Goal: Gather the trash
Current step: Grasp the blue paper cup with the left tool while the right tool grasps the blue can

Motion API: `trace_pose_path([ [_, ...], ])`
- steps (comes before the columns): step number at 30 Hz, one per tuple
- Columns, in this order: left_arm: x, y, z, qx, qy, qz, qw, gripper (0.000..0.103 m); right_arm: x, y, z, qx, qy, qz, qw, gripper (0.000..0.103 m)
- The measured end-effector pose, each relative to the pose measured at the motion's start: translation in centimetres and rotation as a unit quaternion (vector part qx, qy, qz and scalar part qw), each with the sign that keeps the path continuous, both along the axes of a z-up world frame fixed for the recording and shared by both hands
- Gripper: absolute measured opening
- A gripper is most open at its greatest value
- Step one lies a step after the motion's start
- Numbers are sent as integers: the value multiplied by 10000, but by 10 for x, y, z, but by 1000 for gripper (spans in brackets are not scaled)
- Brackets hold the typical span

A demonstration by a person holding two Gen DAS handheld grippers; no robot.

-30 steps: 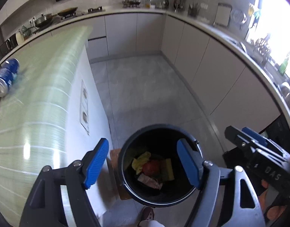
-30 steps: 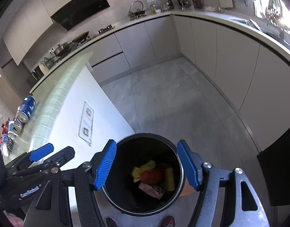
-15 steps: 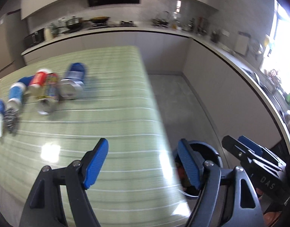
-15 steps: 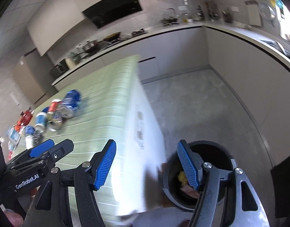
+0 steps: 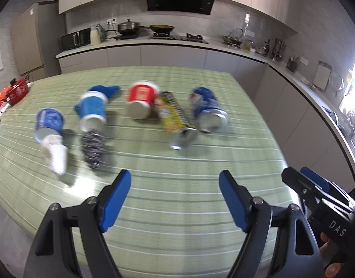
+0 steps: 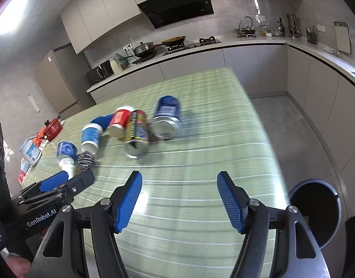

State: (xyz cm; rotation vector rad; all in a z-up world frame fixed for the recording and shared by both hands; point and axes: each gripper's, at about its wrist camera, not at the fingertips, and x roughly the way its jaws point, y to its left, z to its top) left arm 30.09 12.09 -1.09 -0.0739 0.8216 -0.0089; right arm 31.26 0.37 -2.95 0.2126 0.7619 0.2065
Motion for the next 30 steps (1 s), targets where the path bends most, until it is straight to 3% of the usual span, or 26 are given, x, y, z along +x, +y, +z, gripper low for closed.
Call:
trace_pose_path([
  [7, 14, 69, -3, 40, 57, 156, 9999, 79, 9, 61, -4, -11, 91, 5, 10000, 69],
  [12, 31, 89, -6, -72, 95, 268, 9996, 80, 26, 78, 4, -214, 49, 95, 9997, 69],
  [21, 77, 102, -11, 170, 133, 580, 9981, 80, 86, 76, -2, -49, 28, 231, 9997, 69],
  [30, 115, 119, -25, 155, 321, 867, 9956, 80, 139, 66, -12, -171, 193, 158, 9995, 69],
])
